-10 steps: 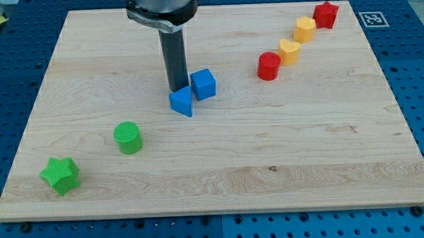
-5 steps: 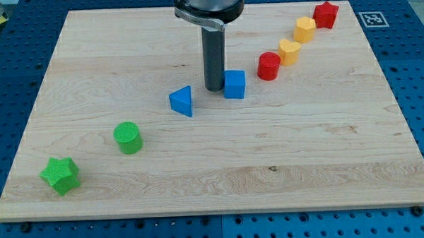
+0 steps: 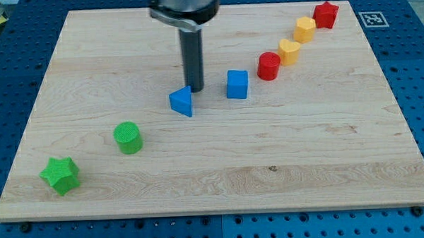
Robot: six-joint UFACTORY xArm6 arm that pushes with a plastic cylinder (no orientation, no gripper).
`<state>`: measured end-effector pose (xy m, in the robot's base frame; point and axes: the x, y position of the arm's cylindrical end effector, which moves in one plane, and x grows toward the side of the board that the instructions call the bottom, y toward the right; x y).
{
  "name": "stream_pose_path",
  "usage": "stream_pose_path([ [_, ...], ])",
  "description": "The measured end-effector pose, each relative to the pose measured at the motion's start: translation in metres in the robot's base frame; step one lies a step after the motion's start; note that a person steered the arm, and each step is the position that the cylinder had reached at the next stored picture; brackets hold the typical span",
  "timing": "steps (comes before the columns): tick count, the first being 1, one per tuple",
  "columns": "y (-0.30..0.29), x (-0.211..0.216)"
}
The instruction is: Adjust the blue blocks in a diagonal line
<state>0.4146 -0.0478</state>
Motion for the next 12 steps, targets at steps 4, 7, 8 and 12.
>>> stream_pose_path([
  [4,-0.003,0.019],
  [7,-0.041,0.016],
  [8,-0.039,0.017],
  [12,-0.016,0.046],
])
